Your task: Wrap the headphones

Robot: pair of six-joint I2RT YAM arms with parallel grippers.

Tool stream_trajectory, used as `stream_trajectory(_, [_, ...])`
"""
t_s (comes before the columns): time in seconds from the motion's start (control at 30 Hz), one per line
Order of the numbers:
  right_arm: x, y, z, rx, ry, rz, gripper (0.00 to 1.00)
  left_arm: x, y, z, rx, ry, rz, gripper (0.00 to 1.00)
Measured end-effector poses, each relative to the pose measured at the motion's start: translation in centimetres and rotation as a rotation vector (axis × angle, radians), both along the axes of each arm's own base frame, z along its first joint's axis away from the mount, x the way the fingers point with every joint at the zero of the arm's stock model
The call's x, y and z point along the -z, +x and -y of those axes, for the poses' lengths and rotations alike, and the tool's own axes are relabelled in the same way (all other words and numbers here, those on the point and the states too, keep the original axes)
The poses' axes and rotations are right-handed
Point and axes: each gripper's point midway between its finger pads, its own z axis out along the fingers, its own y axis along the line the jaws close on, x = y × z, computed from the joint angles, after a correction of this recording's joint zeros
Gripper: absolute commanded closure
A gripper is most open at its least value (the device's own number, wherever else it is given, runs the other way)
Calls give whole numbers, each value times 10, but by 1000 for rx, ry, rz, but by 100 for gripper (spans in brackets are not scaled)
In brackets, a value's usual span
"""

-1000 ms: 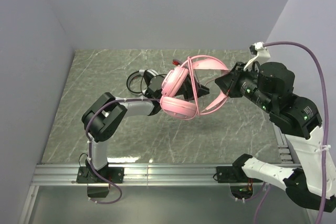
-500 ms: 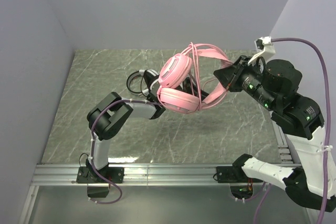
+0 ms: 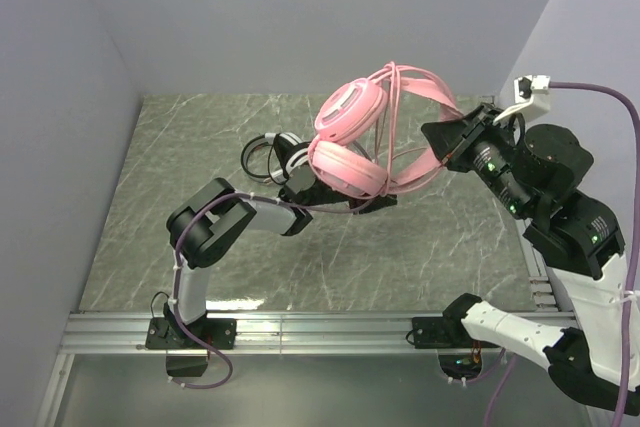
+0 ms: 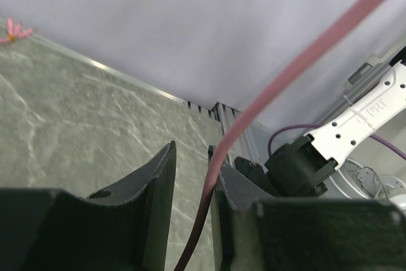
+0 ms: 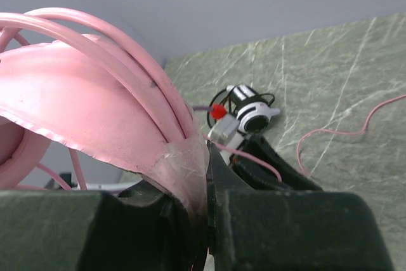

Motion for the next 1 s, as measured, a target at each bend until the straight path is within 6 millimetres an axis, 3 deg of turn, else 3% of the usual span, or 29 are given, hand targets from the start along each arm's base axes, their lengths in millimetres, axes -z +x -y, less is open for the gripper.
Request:
stream_trajectory(0.27, [-2, 13, 28, 180, 22, 12, 100, 26, -29, 0, 35, 54, -64, 68])
stream_trajectory(0.63, [21, 36, 61, 421, -31, -31, 100, 18, -73, -14, 43, 56, -26, 74])
stream_trajectory(0.77, [30, 46, 73, 505, -65, -54, 100, 12, -86, -22, 42, 49, -10, 89])
stream_trajectory(1.0, [52, 61, 103, 596, -109, -110, 100, 6, -100, -38, 7, 59, 29, 99])
